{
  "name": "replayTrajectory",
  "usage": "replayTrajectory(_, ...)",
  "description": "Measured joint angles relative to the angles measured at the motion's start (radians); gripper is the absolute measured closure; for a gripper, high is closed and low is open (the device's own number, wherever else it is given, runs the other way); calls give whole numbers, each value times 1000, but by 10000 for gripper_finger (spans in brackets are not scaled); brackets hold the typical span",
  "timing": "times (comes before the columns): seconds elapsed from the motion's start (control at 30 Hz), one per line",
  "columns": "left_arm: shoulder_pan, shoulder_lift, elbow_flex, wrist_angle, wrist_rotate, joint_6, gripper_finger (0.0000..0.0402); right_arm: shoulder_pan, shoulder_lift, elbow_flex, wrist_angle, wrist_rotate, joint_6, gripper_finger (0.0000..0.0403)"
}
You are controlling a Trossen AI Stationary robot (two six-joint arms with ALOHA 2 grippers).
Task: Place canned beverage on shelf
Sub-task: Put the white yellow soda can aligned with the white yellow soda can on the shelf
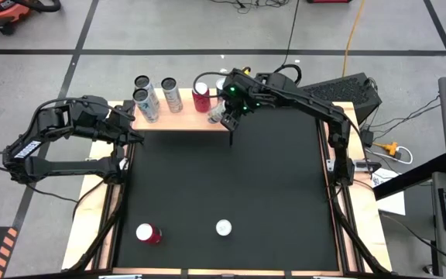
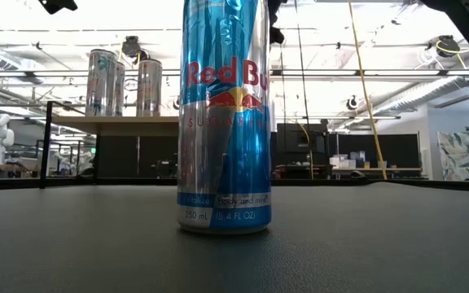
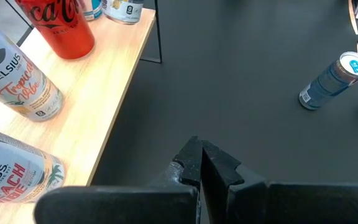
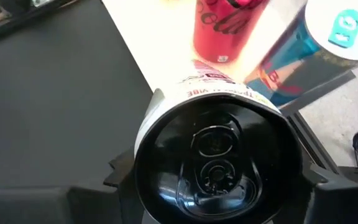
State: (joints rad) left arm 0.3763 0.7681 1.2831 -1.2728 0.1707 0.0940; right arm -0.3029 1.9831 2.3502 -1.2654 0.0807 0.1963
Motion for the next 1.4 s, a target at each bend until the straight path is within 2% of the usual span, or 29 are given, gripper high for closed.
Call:
replayTrajectory(0.53, 0, 0, 0, 0, 0, 0, 394, -18, 0, -27, 17, 1, -64, 168)
replayTrajectory(1.4, 0, 0, 0, 9, -1, 0, 394, -38, 27, -27, 12, -3, -78, 167)
